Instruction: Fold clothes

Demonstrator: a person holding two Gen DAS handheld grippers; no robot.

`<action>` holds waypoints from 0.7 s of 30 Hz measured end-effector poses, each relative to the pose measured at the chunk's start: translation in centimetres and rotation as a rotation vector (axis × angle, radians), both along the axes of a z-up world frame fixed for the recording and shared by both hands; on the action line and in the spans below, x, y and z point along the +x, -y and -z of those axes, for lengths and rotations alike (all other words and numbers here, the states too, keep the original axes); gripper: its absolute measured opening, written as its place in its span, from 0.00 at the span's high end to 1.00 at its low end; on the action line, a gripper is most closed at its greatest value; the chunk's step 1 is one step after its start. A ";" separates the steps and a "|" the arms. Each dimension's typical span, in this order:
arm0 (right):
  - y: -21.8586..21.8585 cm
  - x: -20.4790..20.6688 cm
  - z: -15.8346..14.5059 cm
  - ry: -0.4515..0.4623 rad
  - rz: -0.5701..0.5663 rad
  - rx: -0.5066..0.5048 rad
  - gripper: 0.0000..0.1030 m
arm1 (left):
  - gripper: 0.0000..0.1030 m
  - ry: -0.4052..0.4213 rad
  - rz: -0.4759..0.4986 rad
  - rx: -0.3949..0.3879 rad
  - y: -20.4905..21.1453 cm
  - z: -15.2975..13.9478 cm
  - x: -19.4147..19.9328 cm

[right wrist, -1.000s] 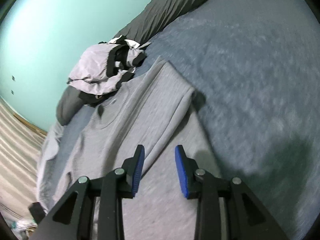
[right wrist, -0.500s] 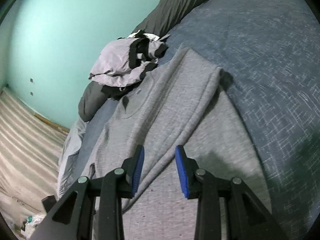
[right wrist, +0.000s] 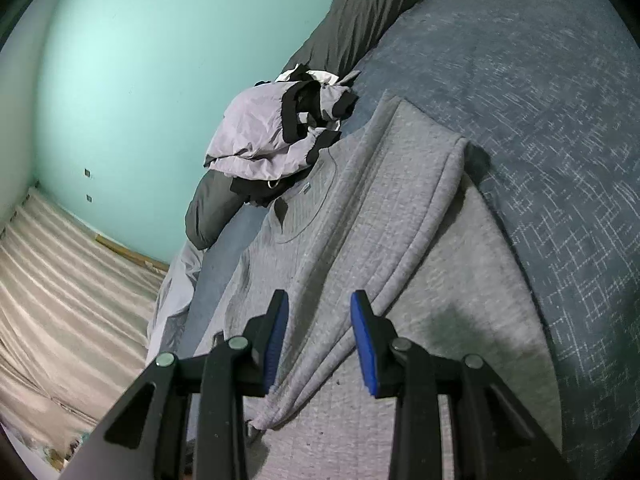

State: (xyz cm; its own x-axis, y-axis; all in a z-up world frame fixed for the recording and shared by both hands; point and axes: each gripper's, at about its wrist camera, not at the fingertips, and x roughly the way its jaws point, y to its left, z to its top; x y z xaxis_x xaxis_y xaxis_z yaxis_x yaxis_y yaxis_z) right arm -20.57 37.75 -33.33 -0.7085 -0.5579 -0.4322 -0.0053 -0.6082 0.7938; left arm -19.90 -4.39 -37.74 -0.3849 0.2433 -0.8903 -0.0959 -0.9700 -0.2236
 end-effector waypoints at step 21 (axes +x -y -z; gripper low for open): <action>0.1 0.0 0.1 0.000 -0.011 -0.023 0.69 | 0.01 0.052 0.073 -0.059 -2.4 1.2 -0.2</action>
